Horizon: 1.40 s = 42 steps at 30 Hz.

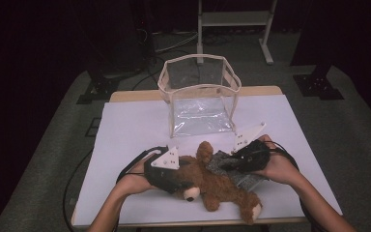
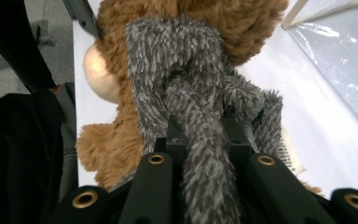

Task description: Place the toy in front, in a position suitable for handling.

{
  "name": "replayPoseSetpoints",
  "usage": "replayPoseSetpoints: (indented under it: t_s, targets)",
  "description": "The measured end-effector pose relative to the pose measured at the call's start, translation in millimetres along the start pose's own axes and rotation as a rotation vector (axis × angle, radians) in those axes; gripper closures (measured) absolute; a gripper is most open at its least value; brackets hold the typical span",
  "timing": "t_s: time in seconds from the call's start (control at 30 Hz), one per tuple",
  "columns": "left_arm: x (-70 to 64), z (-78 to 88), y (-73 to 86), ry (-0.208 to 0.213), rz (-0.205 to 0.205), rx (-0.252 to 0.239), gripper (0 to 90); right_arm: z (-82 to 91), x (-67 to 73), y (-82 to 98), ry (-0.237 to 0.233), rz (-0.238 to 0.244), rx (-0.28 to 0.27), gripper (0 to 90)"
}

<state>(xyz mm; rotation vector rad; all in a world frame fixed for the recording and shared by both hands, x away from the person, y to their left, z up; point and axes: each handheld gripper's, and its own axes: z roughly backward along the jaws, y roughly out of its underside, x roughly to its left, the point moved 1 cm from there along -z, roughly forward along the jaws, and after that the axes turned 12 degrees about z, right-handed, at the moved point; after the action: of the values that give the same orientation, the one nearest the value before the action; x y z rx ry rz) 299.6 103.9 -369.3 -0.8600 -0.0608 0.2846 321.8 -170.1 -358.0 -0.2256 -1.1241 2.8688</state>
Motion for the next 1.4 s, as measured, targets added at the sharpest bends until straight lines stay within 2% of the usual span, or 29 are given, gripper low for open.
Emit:
replayPoseSetpoints:
  t_s: [0.07, 0.13, 0.17, 0.23, 0.37, 0.5, 0.6, 0.67, 0.73, 0.8, 0.87, 1.03, 1.27, 1.4]
  targets:
    - [1.4, -1.1, -2.9, 0.004, 0.007, 0.006, 32.4, 0.4, 1.1, 6.5, -0.006, -0.017, -0.018, 77.1]
    - [2.6, -6.7, -1.2, 0.027, 0.005, 0.029, 38.6, 1.6, 2.9, 9.3, -0.006, -0.033, -0.031, 77.0]
    - [3.4, -9.1, 0.3, 0.031, 0.002, 0.040, 39.4, 2.3, 2.6, 9.9, -0.003, -0.023, -0.033, 76.9]
    - [4.1, -9.6, 3.2, 0.038, 0.009, 0.030, 43.4, 6.4, 2.8, 8.0, 0.024, -0.024, -0.041, 76.6]
    - [2.9, -8.9, 6.2, 0.036, -0.005, 0.026, 46.0, 22.0, -2.0, -2.3, 0.056, -0.013, -0.078, 76.4]
    - [0.3, -10.3, 5.2, 0.030, -0.020, 0.030, 46.0, 28.2, -6.7, -18.7, 0.071, 0.006, -0.102, 76.2]
    - [-1.1, -10.3, 5.9, 0.025, -0.026, 0.026, 45.6, 18.5, -8.4, -32.2, 0.052, 0.031, -0.085, 76.1]
    - [-2.1, -10.1, 7.0, 0.024, -0.028, 0.020, 45.3, 5.8, -8.1, -38.7, 0.036, 0.042, -0.061, 75.9]
    - [-2.4, -9.9, 8.2, 0.026, -0.028, 0.016, 45.1, -7.9, -6.5, -42.3, 0.010, 0.057, -0.033, 75.9]
    - [-2.4, -9.6, 9.4, 0.029, -0.021, 0.011, 45.1, -17.6, -3.4, -41.6, -0.001, 0.064, 0.020, 75.7]
    - [-1.7, -9.2, 10.3, 0.035, -0.021, 0.007, 45.2, -20.7, -2.2, -38.1, 0.007, 0.077, 0.054, 75.6]
    - [-1.7, -8.6, 9.8, 0.031, -0.023, 0.007, 45.1, -0.8, -2.8, -19.2, 0.024, 0.043, 0.060, 75.5]
    - [-1.6, -8.6, 9.5, 0.037, -0.018, 0.004, 44.6, 35.6, 0.2, 26.4, 0.066, -0.050, 0.047, 75.3]
    - [-1.0, -8.4, 9.2, 0.043, -0.017, 0.003, 44.5, 45.3, 3.9, 48.8, 0.068, -0.116, 0.023, 75.3]
